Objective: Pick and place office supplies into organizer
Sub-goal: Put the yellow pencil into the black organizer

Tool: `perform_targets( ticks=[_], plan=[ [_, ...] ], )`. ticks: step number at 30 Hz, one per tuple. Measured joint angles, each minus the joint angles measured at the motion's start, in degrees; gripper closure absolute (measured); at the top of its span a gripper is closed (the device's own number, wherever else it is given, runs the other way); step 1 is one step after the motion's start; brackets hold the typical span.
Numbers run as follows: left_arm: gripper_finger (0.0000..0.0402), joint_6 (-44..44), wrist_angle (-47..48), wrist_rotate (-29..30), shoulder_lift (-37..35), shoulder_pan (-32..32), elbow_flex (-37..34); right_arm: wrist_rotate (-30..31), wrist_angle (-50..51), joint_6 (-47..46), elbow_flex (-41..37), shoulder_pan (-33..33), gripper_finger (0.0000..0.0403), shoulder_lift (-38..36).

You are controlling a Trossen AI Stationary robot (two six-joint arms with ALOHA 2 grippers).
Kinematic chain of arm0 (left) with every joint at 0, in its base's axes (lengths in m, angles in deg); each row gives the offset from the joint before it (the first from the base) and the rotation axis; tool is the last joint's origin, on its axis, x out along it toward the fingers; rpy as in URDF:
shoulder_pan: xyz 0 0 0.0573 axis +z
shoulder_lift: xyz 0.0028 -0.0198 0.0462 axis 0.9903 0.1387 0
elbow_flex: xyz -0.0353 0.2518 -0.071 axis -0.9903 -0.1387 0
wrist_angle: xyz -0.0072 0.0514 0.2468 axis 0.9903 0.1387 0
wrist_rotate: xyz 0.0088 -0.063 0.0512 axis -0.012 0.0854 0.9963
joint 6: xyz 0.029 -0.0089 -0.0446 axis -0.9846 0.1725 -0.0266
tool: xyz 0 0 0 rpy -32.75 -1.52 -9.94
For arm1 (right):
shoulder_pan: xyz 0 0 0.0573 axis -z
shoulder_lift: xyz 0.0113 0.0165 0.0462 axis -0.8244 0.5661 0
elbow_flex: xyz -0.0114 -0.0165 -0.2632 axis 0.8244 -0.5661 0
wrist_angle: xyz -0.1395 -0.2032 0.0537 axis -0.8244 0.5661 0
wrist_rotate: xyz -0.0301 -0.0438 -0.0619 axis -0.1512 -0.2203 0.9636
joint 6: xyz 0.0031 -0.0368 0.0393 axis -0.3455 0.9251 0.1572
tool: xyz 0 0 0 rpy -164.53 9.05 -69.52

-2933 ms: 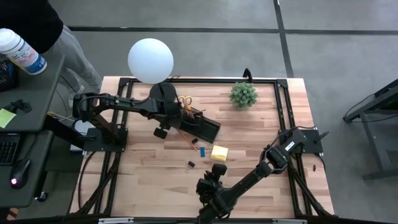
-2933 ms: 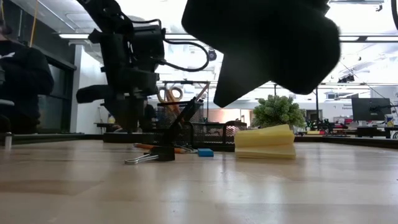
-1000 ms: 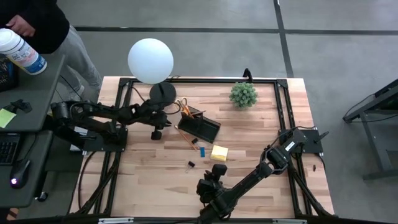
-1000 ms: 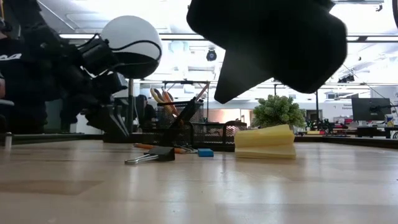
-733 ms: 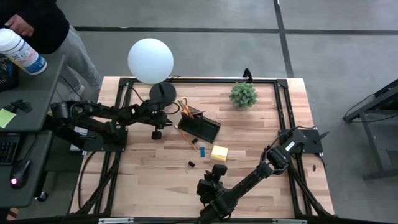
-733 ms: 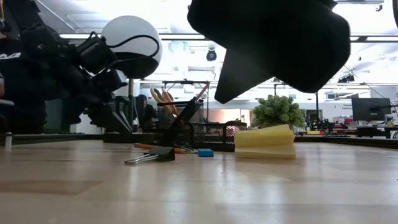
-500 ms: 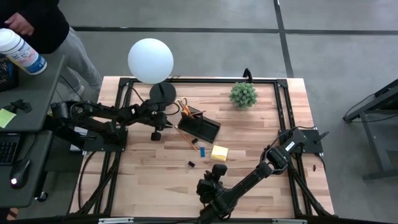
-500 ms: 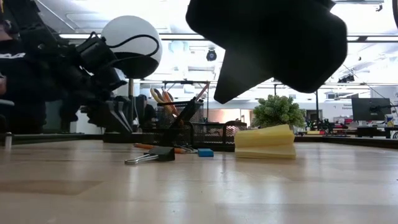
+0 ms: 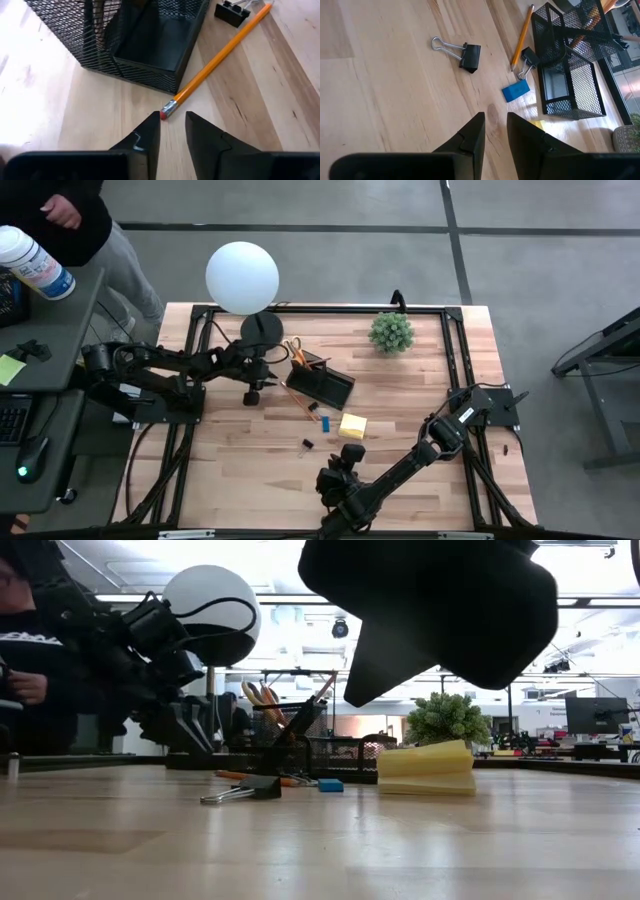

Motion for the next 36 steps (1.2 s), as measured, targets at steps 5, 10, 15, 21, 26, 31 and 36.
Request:
perform_targets(
  ticks=[5, 10, 15, 21, 26, 31, 36],
  plan=[
    [0.0289, 1.63, -0.36, 0.06, 0.86, 0.0, 0.0, 0.0, 0.0, 0.0, 0.0, 0.0, 0.0325, 0.01],
    [0.0273, 2.41, -1.82, 0.52, 4.72, 0.0, 0.01, 0.0, -0.04, 0.0, 0.0, 0.0, 0.0325, 0.0],
    [0.0271, 1.22, -5.69, 0.56, 7.34, 0.0, 0.0, -0.27, -0.11, -0.02, 0.0, 0.0, 0.0325, -0.01],
    [0.0272, -0.71, -8.6, 1.57, 7.61, 0.0, 0.0, -0.68, -0.26, -0.01, 0.0, 0.0, 0.0325, 0.01],
    [0.0273, -2.21, -7.66, 1.56, 7.61, 0.0, 0.0, -0.41, -0.52, 0.0, -0.02, 0.0, 0.0325, 0.01],
    [0.0273, -3.06, -7.84, 1.09, 7.61, 0.0, 0.0, -0.36, -0.77, 0.0, 0.0, 0.0, 0.0325, 0.02],
    [0.0273, -3.21, -8.74, 0.44, 9.01, 0.0, 0.02, -0.24, -1.18, 0.02, -0.02, 0.02, 0.0325, -0.01]
  ],
)
